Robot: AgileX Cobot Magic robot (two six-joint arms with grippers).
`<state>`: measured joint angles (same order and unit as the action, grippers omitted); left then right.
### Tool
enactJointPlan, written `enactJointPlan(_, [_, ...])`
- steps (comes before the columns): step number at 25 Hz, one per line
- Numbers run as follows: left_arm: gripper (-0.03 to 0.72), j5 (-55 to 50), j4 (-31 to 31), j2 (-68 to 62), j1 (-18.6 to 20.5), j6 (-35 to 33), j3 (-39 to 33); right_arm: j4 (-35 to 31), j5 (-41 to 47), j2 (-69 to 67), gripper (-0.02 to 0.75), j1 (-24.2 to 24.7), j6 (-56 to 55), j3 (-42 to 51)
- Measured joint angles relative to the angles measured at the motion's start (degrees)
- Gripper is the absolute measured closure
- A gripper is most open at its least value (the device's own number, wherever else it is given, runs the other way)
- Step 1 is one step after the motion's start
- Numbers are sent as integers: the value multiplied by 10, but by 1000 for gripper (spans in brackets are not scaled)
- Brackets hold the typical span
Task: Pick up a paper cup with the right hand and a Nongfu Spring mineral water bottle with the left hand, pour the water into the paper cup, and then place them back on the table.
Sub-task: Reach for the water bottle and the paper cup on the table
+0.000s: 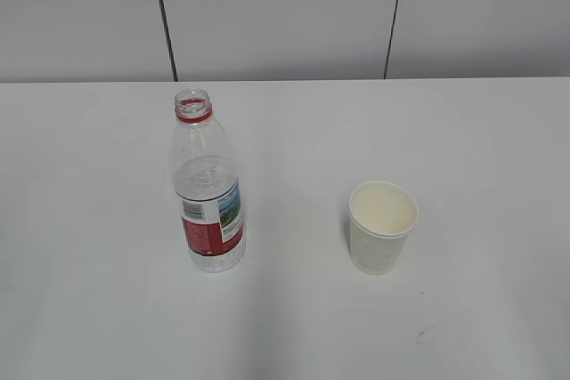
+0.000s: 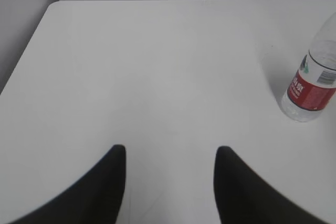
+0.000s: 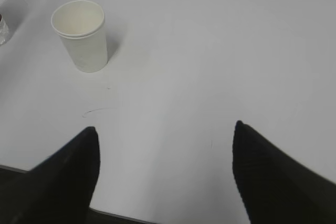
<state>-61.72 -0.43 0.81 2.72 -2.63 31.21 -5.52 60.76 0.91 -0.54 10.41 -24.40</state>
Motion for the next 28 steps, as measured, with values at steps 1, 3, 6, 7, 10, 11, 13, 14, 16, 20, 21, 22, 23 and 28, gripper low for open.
enactJointPlan(1, [349,0,0,0,0,0,0,0,0,0,156,0,0,0])
enactJointPlan(3, [349,0,0,0,0,0,0,0,0,0,156,0,0,0])
enactJointPlan(6, [349,0,0,0,0,0,0,0,0,0,156,0,0,0])
enactJointPlan(7, [349,0,0,0,0,0,0,0,0,0,156,0,0,0])
enactJointPlan(10, [349,0,0,0,0,0,0,0,0,0,156,0,0,0])
enactJointPlan(11, [349,0,0,0,0,0,0,0,0,0,156,0,0,0])
enactJointPlan(13, [349,0,0,0,0,0,0,0,0,0,156,0,0,0])
enactJointPlan(14, [349,0,0,0,0,0,0,0,0,0,156,0,0,0])
enactJointPlan(16, [349,0,0,0,0,0,0,0,0,0,156,0,0,0])
enactJointPlan(20, [349,0,0,0,0,0,0,0,0,0,156,0,0,0])
enactJointPlan(21, [349,0,0,0,0,0,0,0,0,0,156,0,0,0])
enactJointPlan(22, [349,0,0,0,0,0,0,0,0,0,156,0,0,0])
enactJointPlan(23, [349,0,0,0,0,0,0,0,0,0,156,0,0,0])
enactJointPlan(28, [349,0,0,0,0,0,0,0,0,0,156,0,0,0])
